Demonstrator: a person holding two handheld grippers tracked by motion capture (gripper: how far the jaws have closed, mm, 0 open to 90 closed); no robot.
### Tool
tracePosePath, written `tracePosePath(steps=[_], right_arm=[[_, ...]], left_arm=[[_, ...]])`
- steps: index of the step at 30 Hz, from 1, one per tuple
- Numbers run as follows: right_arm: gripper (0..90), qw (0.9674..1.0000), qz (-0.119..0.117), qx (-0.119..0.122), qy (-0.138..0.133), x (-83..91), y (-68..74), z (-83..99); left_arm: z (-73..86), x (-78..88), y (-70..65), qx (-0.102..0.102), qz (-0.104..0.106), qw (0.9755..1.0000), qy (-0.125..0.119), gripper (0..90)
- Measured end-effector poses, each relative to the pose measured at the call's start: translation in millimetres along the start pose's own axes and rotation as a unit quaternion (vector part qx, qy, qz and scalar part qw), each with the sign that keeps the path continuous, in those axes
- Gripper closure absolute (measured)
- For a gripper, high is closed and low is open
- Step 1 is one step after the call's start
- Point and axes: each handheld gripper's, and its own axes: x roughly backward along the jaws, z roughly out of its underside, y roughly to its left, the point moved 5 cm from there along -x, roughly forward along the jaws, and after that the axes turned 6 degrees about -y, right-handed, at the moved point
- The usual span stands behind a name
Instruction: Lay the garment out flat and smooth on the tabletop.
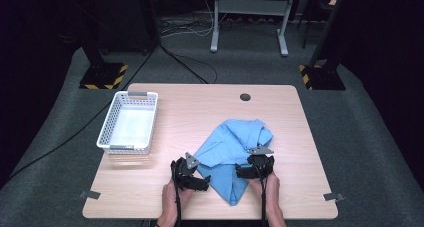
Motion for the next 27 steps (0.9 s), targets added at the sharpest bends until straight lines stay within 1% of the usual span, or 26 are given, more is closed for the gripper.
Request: tracePosePath(steps=[5,9,10,12,14,15,16,17,20,21,22,24,26,27], right_arm=[[5.0,1.0,-0.004,0.006,-0.002,7.5,15.6,6.2],[5.0,0.9999,-0.001,0.012,-0.005,10.7,22.4,8.7],[5.0,0.9999,-0.001,0.011,-0.005,11.1,23.4,9.0],[5.0,1.0,-0.005,0.006,-0.001,12.4,26.1,10.3],[5.0,1.0,-0.005,0.005,0.0,12.9,27.8,10.8],[5.0,1.0,-0.007,0.005,0.0,13.5,30.0,11.3],[5.0,0.9999,-0.007,0.008,-0.001,14.1,32.4,11.8],[5.0,0.9999,-0.008,0.01,-0.002,14.7,34.4,12.2],[5.0,0.9999,-0.009,0.01,-0.002,16.0,38.6,13.4],[5.0,0.9999,-0.009,0.013,-0.003,16.5,39.8,13.7],[4.9,0.9998,-0.01,0.015,-0.003,16.7,40.4,13.8],[4.2,0.9997,-0.019,0.018,0.0,16.2,39.4,13.3],[3.1,0.9991,-0.028,0.031,0.001,14.5,37.4,11.5],[3.0,0.999,-0.032,0.031,0.003,13.0,34.9,10.3]], left_arm=[[6.2,7.6,-0.5,-0.002,0.003,1.0,0.001,0.3],[7.0,9.2,0.1,-0.002,0.011,0.9999,0.0,0.6],[6.2,9.3,0.5,0.003,0.018,0.9998,-0.002,0.6],[3.6,9.6,2.1,0.025,0.033,0.999,-0.013,0.8],[-0.4,11.0,2.2,0.036,0.033,0.9983,-0.031,0.8],[-2.7,11.0,1.2,0.033,0.03,0.9983,-0.038,0.9],[-4.6,10.1,-0.2,0.028,0.026,0.9985,-0.039,0.9],[-5.8,8.0,-2.4,0.021,0.025,0.9988,-0.036,0.8],[-3.7,-0.1,-8.7,-0.006,0.017,0.9997,-0.013,0.2],[-2.3,-2.5,-10.2,-0.017,0.014,0.9998,0.002,0.2],[-2.7,-2.4,-10.9,-0.021,0.013,0.9997,-0.001,0.4],[-2.6,-2.9,-10.5,-0.016,0.016,0.9997,0.0,0.2],[-2.6,-3.0,-10.6,-0.017,0.016,0.9997,0.0,0.1],[-2.6,-3.0,-10.6,-0.017,0.016,0.9997,0.0,0.1]])
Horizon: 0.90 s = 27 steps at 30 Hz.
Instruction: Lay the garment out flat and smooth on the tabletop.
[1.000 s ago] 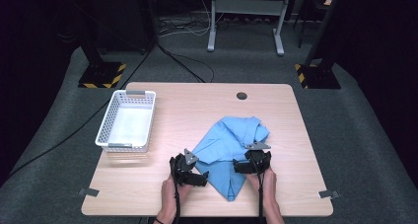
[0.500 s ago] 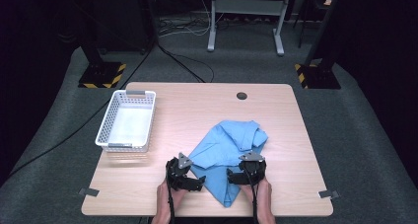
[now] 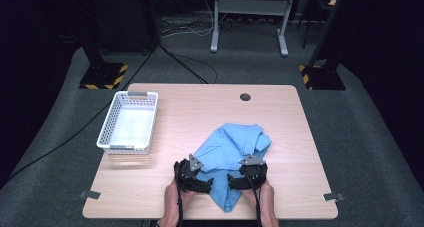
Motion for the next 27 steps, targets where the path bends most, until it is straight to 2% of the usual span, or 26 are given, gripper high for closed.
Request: tracePosePath(steps=[2,4,6,11,13,16,19,23,25,27], right_arm=[[3.6,1.0,-0.007,-0.006,0.0,-2.8,-7.1,-4.1],[3.7,0.9996,-0.019,-0.017,-0.013,-5.9,-18.1,-12.6],[3.2,0.9995,-0.017,-0.023,-0.013,-10.9,-29.4,-19.9],[2.8,0.9996,0.007,-0.027,-0.003,-28.8,-62.4,-39.2],[2.9,0.9991,0.013,-0.037,-0.013,-31.5,-73.2,-47.4],[2.1,0.9975,0.034,-0.055,-0.03,-31.1,-88.5,-57.2],[1.8,0.9962,0.045,-0.065,-0.037,-26.0,-95.9,-57.3],[2.5,0.9933,0.063,-0.08,-0.054,-11.2,-104.8,-44.4],[3.0,0.9915,0.081,-0.088,-0.052,-5.7,-111.6,-34.4],[2.5,0.9906,0.085,-0.101,-0.037,-6.5,-117.9,-25.7]], left_arm=[[0.0,0.0,0.0,0.0,0.0,1.0,0.0,0.1],[0.0,0.0,0.0,0.0,0.0,1.0,0.0,0.1],[0.0,-0.1,0.0,0.0,0.0,1.0,0.0,0.1],[0.0,-0.1,0.0,0.0,0.0,1.0,0.0,0.2],[0.0,-0.1,0.0,0.0,0.0,1.0,0.0,0.2],[0.0,-0.1,0.0,0.0,0.0,1.0,0.0,0.1],[0.0,-0.1,0.0,0.0,0.0,1.0,0.0,0.1],[0.0,-0.2,0.0,0.0,0.0,1.0,-0.001,0.1],[0.0,-0.2,0.0,0.0,0.0,1.0,-0.001,0.1],[-0.1,-0.1,0.0,0.0,0.0,1.0,0.0,0.1]])
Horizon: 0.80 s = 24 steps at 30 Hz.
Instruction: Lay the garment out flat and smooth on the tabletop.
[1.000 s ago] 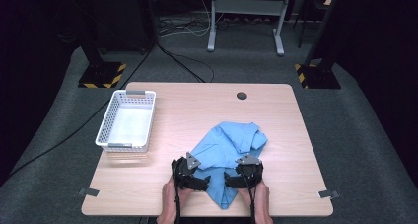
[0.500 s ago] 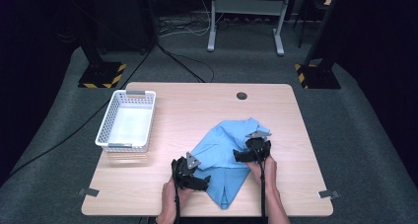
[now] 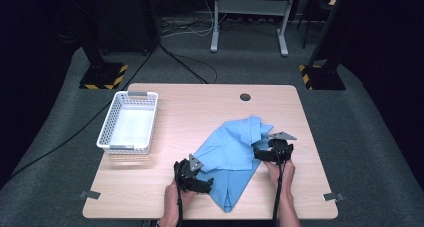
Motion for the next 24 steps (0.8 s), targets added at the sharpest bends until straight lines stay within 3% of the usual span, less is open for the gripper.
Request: tracePosePath(steps=[2,6,9,16,24], right_arm=[[1.9,0.9998,0.011,0.006,0.014,-4.6,-4.5,5.7],[0.0,0.9998,0.013,0.006,0.013,-10.7,-8.1,9.4],[0.0,0.9991,0.024,0.023,0.027,-13.3,-7.9,10.6],[0.3,0.9988,0.023,0.036,0.023,-9.0,-1.8,14.1],[0.3,0.9992,0.011,0.026,0.029,-0.3,4.8,21.8]], left_arm=[[0.0,0.0,0.0,0.0,0.0,1.0,0.0,0.1],[0.0,0.1,0.0,0.0,0.0,1.0,0.0,0.1],[0.2,0.3,0.2,-0.002,0.001,1.0,0.001,0.2],[2.6,3.0,1.2,-0.003,0.003,1.0,0.0,0.2],[6.9,8.3,3.1,-0.005,0.005,1.0,0.0,0.2]])
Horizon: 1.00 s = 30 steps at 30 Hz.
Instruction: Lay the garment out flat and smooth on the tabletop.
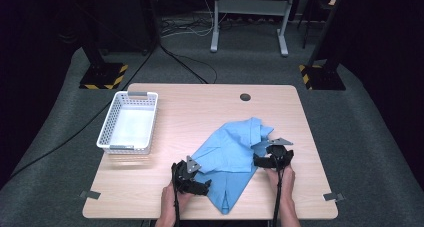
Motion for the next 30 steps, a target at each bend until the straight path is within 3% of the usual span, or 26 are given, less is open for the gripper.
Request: tracePosePath(steps=[6,9,13,16,22,27,30], right_arm=[[0.4,0.9999,-0.008,0.013,-0.007,6.0,6.2,4.8],[0.1,0.9997,-0.022,0.006,-0.001,4.6,4.9,4.6],[0.0,0.9996,-0.028,0.009,0.0,4.2,5.5,4.3],[0.0,0.9996,-0.029,0.009,0.0,3.8,5.8,4.0],[0.1,0.9995,-0.029,0.009,0.0,3.8,5.9,3.9],[0.9,0.9996,-0.028,0.009,-0.002,4.0,5.7,3.8],[1.0,0.9996,-0.028,0.008,-0.002,3.9,5.5,3.7]], left_arm=[[3.7,4.8,0.9,-0.001,0.0,1.0,0.0,0.4],[3.8,5.7,0.0,-0.011,0.003,0.9999,-0.001,0.5],[3.8,7.6,-3.7,-0.023,0.021,0.9995,-0.005,1.1],[1.4,10.4,-7.4,-0.02,0.034,0.9991,-0.014,1.1],[-21.6,13.5,-20.3,-0.028,0.053,0.9974,-0.039,0.9],[-43.0,-0.2,-35.1,-0.051,0.066,0.9958,-0.037,0.8],[-52.0,-14.3,-44.3,-0.067,0.07,0.9951,-0.023,0.7]])
